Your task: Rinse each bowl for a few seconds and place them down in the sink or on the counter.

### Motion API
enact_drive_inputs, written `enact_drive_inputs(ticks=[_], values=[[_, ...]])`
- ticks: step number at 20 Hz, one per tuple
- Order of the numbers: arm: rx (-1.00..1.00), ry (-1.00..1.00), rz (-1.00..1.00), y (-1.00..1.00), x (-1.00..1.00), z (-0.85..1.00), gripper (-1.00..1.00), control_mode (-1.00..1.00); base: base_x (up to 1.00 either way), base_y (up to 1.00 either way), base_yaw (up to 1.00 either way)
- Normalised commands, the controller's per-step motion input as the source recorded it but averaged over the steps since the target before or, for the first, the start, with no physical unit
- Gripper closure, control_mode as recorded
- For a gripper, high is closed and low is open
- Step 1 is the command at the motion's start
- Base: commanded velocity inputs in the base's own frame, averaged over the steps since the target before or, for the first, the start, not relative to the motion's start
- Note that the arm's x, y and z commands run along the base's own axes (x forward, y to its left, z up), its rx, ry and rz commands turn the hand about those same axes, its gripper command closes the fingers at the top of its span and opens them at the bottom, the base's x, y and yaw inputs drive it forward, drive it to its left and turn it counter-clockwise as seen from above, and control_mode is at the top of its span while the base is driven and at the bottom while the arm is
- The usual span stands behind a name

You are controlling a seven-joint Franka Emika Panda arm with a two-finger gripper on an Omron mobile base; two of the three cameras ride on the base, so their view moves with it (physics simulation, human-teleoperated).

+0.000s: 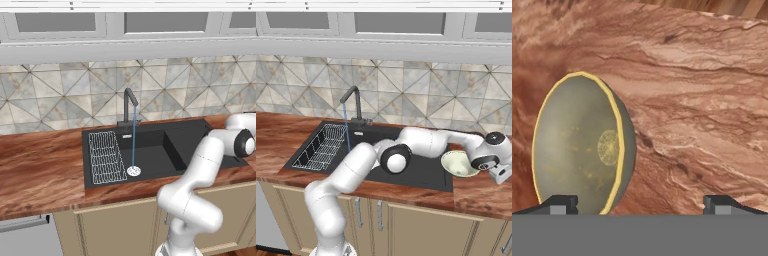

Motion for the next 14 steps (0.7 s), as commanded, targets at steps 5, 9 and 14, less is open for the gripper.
enact_drive_inputs(ticks=[5, 9, 14], values=[[0.0, 0.0, 0.0, -0.21, 0.05, -0.1, -1.0, -1.0, 0.0, 0.0, 0.0], [0.0, 0.0, 0.0, -0.16, 0.07, -0.07, -1.0, -1.0, 0.0, 0.0, 0.0], [0.0, 0.0, 0.01, -0.13, 0.12, -0.07, -1.0, -1.0, 0.0, 0.0, 0.0]])
